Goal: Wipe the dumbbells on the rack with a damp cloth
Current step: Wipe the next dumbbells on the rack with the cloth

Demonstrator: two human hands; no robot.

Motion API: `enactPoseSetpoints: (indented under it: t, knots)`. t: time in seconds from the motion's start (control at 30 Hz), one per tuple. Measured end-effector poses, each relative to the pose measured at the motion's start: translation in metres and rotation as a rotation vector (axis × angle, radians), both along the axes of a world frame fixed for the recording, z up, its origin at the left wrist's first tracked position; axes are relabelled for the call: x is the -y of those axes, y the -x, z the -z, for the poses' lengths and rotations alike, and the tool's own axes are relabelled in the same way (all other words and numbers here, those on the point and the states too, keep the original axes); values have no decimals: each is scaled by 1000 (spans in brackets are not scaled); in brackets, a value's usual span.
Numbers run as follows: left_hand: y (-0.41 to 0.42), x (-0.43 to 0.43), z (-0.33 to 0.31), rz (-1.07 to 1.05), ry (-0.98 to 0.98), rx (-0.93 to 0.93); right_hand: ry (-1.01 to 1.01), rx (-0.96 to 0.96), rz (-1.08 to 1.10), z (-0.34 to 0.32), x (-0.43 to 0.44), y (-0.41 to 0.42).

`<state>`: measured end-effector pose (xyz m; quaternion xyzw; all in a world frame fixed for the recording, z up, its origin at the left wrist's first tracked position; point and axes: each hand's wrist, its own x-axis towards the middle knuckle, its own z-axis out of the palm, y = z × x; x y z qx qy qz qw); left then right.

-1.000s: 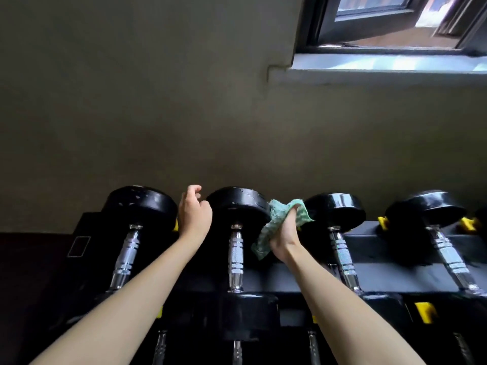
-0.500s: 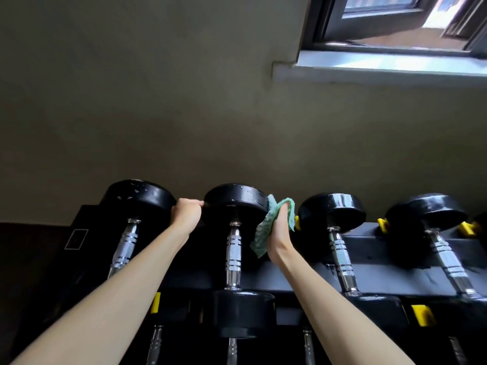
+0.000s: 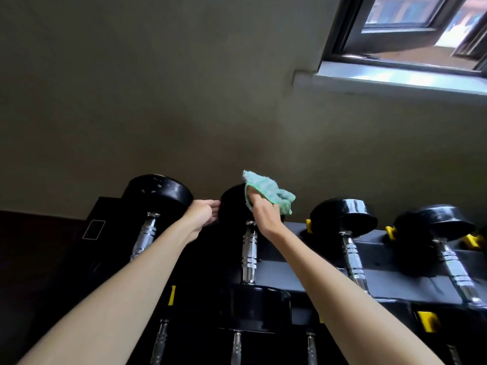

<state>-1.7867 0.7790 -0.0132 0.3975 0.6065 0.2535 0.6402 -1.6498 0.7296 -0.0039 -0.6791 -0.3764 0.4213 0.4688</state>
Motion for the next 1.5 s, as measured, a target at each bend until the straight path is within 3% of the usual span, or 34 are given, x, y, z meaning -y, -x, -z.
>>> enactPoseSetpoints:
  t: [0.13,0.27,0.43,0.5,0.63,0.77,0.9,1.03,1.2,1.5]
  knots:
    - [6,6,-2,-65,31,123,133,421,-209,-18,-22,2]
    - [10,3,6,-140,60,121,137,795,-511,-30,-42,12]
    - [8,3,14,-125,14,46,127,985,-626,-30,-45,23]
    - [9,4,16,-129,-13,1,119,918,-610,-32,-40,20]
    - [8,6,18,-132,-45,-86,146,492,-429,-38,-24,14]
    - [2,11,8,-58,-79,-147,130,336,-337,-39,-10,2]
    - [-6,20,-1,31,-62,-153,94,384,-321,-34,4,-17]
    - [-17,34,-13,126,-85,-148,172,633,-359,-31,20,-41]
    - [-29,55,-29,306,-114,-148,272,246,-53,-27,42,-49]
    - [-46,90,-50,630,-191,-198,269,-50,487,-29,102,-74]
